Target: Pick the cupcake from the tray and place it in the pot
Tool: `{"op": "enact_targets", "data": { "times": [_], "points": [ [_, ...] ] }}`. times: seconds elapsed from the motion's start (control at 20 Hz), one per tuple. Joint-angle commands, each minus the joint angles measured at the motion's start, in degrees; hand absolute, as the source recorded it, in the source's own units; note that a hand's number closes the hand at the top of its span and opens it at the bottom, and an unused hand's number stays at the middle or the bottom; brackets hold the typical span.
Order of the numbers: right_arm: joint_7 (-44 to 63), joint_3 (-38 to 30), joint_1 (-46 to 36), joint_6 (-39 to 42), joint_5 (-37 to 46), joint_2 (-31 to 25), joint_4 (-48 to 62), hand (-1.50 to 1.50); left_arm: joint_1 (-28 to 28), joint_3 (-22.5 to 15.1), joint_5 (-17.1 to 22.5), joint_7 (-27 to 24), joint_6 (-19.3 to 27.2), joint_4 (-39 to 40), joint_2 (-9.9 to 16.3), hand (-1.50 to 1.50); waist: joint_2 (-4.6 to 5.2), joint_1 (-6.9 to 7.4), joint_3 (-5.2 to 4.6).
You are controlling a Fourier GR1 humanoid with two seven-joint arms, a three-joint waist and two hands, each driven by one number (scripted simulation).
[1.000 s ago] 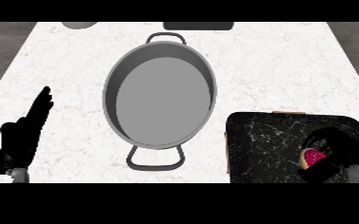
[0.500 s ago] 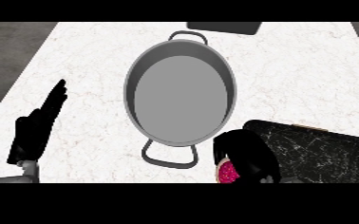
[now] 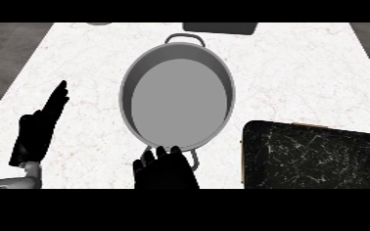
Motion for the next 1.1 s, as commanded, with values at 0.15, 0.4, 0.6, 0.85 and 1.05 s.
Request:
{"op": "enact_targets", "data": {
  "times": [0.15, 0.4, 0.6, 0.85, 1.05],
  "points": [
    [12.3, 3.7, -12.2, -12.5, 7.0, 2.0, 0.9, 1.50, -0.3, 0.3, -0.5, 0.3, 1.5, 0.7, -1.2, 0.00, 0.23, -1.55, 0.09],
    [14.5, -1.7, -17.0, -19.7, 3.5, 2.0, 3.3, 1.50, 2.8, 1.2, 1.1, -1.2, -0.5, -1.3, -0.2, 0.00, 0.39, -0.64, 0.09],
    [13.2, -4.4, -23.7, -24.9, -0.7, 2.0, 7.0, 1.50, -1.0, 1.8, 0.0, -0.8, 0.6, 2.3, -0.3, 0.00, 0.78, -1.57, 0.09],
    [10.4, -10.2, -29.0, -27.9, -4.1, 2.0, 13.8, 1.50, 3.6, 1.1, -0.8, -1.8, 1.2, -2.0, -1.2, 0.00, 0.70, -1.61, 0.16],
    [1.8, -15.0, -32.3, -31.0, -7.7, 2.0, 22.3, 1.50, 3.1, 2.2, -0.7, -3.5, 0.5, 0.3, -0.7, 0.00, 0.95, -2.39, 0.17]
  ]
}}
